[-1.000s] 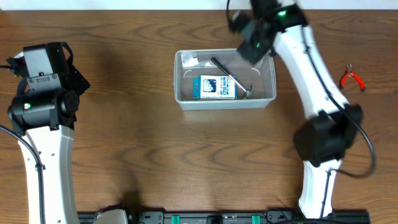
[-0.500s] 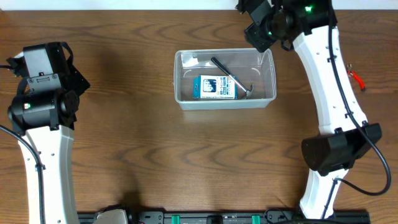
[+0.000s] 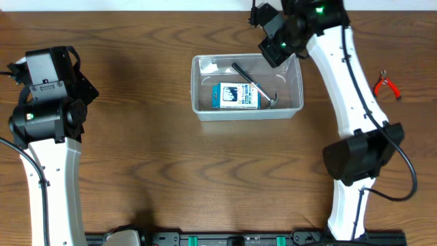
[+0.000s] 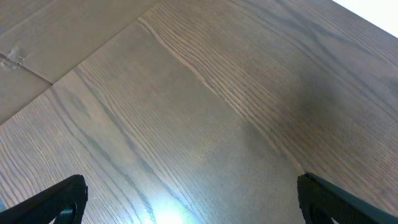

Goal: Pack container
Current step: 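Move the right gripper back right and grasp the second chrome wrench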

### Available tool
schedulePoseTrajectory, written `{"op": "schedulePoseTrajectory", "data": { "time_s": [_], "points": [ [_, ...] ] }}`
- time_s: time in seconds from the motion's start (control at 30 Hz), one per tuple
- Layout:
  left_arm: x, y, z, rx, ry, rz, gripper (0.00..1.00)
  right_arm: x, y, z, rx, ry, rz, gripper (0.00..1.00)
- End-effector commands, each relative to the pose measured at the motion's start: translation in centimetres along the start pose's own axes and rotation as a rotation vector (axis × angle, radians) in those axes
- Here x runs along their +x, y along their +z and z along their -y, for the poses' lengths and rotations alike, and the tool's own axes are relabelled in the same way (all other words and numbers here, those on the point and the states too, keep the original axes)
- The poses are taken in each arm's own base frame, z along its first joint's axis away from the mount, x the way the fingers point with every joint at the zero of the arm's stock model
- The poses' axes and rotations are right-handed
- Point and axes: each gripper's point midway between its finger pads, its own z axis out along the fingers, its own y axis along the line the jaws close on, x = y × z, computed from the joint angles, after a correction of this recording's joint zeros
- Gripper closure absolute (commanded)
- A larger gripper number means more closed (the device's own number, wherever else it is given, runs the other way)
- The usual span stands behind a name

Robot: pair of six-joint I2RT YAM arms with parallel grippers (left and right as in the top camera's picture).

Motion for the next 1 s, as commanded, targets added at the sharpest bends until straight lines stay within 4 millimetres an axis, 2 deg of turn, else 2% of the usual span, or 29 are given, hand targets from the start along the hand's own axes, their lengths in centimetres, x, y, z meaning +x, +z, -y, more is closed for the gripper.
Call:
{"op": "schedulePoseTrajectory", "data": {
  "time_s": [0.0,0.03,0.07,0.1,0.13,0.33,0.57,0.67,0.77,0.97],
  "points": [
    [-0.4,-0.1,-0.4,-0.019,-0.015,0.012,0.02,1.6,-0.2,4.1,0.18,0.216,-0.052,0.99],
    [-0.4,-0.1,-0.4,-0.019,-0.015,0.012,0.02,2.5,-0.5,5.4,0.224,0.271,-0.07,0.98],
    [-0.4,-0.1,-0.4,-0.019,-0.015,0.012,0.02,3.2,-0.7,6.3,0.243,0.301,-0.087,0.92],
    [-0.4,-0.1,-0.4,-0.019,-0.015,0.012,0.02,4.2,-0.9,7.1,0.252,0.326,-0.11,0.79],
    [-0.4,-0.1,-0.4,-0.018,-0.015,0.013,0.02,5.2,-1.1,7.9,0.253,0.349,-0.136,0.6],
    [-0.4,-0.1,-0.4,-0.018,-0.015,0.013,0.02,10.9,-2.8,12.3,0.264,0.494,-0.246,0.63],
    [-0.4,-0.1,-0.4,-0.019,-0.015,0.012,0.02,14.5,-3.3,14.9,0.182,0.577,-0.257,0.56],
    [-0.4,-0.1,-0.4,-0.018,-0.015,0.013,0.02,16.1,-2.5,15.6,0.166,0.587,-0.287,0.56],
    [-0.4,-0.1,-0.4,-0.019,-0.015,0.012,0.02,17.7,-0.9,15.9,0.151,0.591,-0.319,0.55],
    [-0.4,-0.1,-0.4,-0.018,-0.015,0.013,0.02,22.3,3.4,14.4,0.087,0.637,-0.431,0.55]
  ]
}}
